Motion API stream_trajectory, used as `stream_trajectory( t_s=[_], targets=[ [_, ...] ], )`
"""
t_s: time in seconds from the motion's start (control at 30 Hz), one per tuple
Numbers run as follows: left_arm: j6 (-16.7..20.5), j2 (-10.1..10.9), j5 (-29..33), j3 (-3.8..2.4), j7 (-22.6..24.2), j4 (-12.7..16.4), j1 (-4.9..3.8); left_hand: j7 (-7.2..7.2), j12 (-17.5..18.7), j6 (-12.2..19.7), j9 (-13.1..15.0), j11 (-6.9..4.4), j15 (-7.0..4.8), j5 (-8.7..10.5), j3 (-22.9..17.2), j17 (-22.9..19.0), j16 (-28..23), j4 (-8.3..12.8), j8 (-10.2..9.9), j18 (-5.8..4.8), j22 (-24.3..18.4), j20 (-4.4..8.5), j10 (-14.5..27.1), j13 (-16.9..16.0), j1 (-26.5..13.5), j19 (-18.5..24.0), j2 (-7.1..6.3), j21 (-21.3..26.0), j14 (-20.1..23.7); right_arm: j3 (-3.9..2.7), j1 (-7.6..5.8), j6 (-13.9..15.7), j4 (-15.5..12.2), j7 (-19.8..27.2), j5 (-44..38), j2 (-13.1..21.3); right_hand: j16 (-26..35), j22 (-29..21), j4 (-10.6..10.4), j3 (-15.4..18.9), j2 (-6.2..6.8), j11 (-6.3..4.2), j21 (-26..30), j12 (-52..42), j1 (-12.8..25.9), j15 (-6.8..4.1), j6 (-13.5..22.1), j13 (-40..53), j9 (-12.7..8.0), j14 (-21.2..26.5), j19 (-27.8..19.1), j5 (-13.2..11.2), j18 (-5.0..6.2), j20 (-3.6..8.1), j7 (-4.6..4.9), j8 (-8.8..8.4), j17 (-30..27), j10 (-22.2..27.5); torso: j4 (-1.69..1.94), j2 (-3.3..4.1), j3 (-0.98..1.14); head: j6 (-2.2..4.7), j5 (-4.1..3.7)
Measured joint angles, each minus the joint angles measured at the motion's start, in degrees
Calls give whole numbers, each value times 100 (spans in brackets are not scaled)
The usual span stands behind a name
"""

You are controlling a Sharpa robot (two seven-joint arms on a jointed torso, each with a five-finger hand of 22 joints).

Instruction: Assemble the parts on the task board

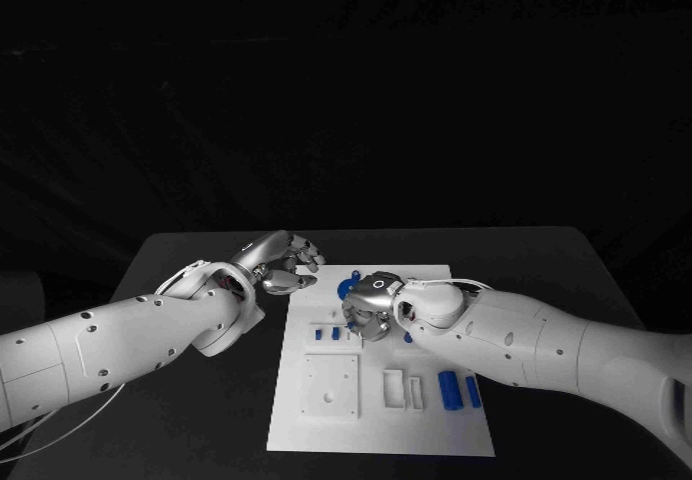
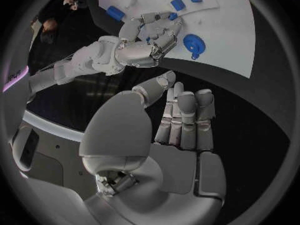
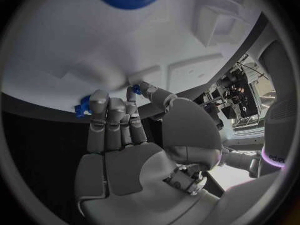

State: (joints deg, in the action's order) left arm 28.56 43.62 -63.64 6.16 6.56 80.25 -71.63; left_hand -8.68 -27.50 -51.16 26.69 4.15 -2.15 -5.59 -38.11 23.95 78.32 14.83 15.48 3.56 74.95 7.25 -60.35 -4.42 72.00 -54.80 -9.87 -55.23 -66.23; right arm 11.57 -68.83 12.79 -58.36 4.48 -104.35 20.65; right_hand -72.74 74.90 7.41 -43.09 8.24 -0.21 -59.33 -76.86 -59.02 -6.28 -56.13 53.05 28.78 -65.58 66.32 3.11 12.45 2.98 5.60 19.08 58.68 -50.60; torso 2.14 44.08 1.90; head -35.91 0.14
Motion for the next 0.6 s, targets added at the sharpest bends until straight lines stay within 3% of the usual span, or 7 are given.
stream_trajectory(
  t_s=[0.23,0.6],
  targets=[
    [-3,0,6,0,-4,0,0,0,0,1,0,0,0,0,15,0,0,-15,0,0,-1,0,0,0,0,0,0,0,0,-8,-7,-105,3,-63,6,-23,0,0,-243,-249,-38,32,32,20,170,27,6,6,-4,27,0,0,0,-1,6,-24,0,32,1,0,-2,-11,-7],
    [-7,3,13,0,-9,-5,0,0,0,1,1,0,1,-22,0,0,0,-31,0,0,-1,34,0,0,0,-8,0,0,0,-5,-2,-74,-96,-101,32,46,0,0,-225,-547,-62,32,32,21,194,27,7,19,-22,27,-26,-1,-1,17,7,-79,8,32,1,0,-2,-5,-1]
  ],
)
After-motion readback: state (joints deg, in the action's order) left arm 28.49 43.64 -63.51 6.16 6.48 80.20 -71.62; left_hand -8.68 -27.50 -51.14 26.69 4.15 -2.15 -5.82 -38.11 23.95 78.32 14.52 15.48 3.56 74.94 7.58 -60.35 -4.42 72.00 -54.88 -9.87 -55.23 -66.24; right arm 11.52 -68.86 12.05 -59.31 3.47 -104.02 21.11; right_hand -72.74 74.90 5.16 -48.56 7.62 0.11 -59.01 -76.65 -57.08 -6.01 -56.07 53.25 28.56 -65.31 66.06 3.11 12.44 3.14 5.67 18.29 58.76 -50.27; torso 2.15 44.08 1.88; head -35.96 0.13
